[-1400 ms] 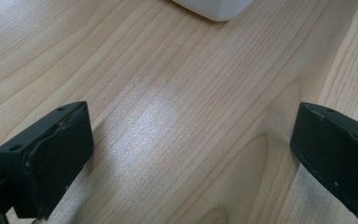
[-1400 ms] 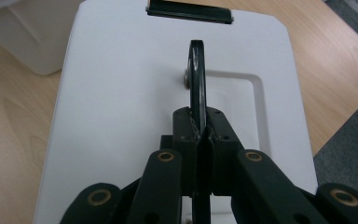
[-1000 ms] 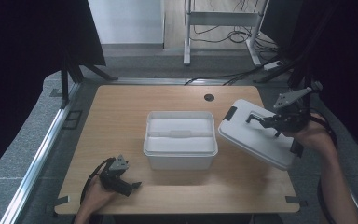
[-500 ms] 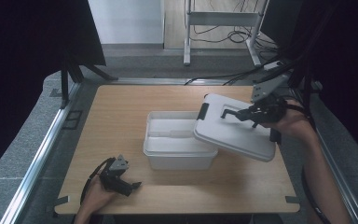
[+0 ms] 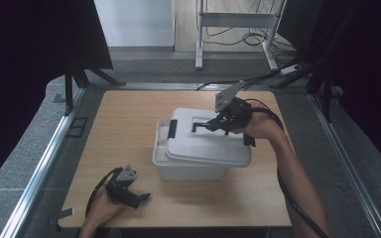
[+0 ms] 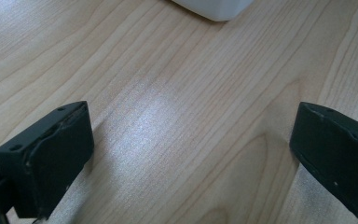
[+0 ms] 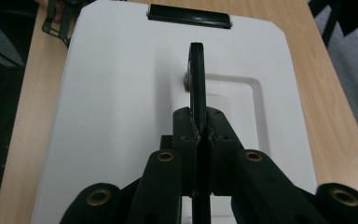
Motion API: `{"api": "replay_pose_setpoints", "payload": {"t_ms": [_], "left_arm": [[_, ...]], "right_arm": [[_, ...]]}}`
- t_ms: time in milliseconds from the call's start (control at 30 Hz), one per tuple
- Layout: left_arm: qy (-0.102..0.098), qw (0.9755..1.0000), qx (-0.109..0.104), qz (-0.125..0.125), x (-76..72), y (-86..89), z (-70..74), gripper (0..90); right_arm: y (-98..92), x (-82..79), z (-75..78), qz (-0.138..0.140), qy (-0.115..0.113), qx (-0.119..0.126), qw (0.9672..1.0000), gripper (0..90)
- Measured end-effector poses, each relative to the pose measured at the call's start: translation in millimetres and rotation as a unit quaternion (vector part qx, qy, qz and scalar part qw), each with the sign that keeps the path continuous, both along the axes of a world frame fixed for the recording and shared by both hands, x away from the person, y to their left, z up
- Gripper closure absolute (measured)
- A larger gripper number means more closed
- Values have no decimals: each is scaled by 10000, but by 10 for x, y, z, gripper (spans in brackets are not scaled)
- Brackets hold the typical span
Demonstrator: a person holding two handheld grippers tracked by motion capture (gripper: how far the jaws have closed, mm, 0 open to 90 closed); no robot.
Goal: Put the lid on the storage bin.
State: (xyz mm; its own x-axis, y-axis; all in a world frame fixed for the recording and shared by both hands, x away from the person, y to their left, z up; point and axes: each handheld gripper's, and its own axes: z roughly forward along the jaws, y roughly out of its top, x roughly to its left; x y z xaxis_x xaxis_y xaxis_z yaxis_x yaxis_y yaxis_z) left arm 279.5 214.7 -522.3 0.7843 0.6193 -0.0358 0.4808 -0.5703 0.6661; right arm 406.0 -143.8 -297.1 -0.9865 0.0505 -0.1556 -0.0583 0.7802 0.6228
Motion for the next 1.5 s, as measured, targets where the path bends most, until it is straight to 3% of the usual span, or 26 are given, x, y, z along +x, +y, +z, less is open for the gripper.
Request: {"api": "replay_pose_setpoints", "payload": {"t_ms": [233, 333, 500, 700, 733, 833, 933, 1033, 1333, 1500], "left_arm": [[5, 10000, 0, -6, -1, 1, 1, 0], [-5, 10000, -3, -4, -3, 0, 0, 0], [-3, 10000, -4, -4, -4, 0, 0, 1], [-4, 10000, -5, -3, -4, 0, 0, 1], [-4, 10000, -5, -2, -4, 0, 0, 1], [-4, 10000, -5, 1, -5, 0, 0, 1], [-3, 10000, -5, 1, -5, 0, 0, 1], [0, 10000, -9, 6, -6, -1, 0, 1], [-4, 10000, 4, -6, -4, 1, 1, 1], [-3, 10000, 3, -3, -4, 0, 1, 1]], "right_arm": [[442, 75, -134, 399, 75, -15, 9992, 842], [575, 126, -226, 493, 103, -145, 9986, 841], [558, 177, -363, 362, 166, -363, 9985, 840], [519, 156, -406, 279, 164, -258, 9991, 833], [523, 148, -412, 228, 150, -263, 9993, 795], [515, 124, -457, -7, -29, -402, 9992, 569], [446, 96, -453, -250, -49, -135, 9996, 384], [360, 62, -440, -626, -139, -39, 9979, 271], [41, -50, -428, -1084, -66, 45, 9941, 177], [-186, -116, -441, -1511, 3, 46, 9885, 129]]}}
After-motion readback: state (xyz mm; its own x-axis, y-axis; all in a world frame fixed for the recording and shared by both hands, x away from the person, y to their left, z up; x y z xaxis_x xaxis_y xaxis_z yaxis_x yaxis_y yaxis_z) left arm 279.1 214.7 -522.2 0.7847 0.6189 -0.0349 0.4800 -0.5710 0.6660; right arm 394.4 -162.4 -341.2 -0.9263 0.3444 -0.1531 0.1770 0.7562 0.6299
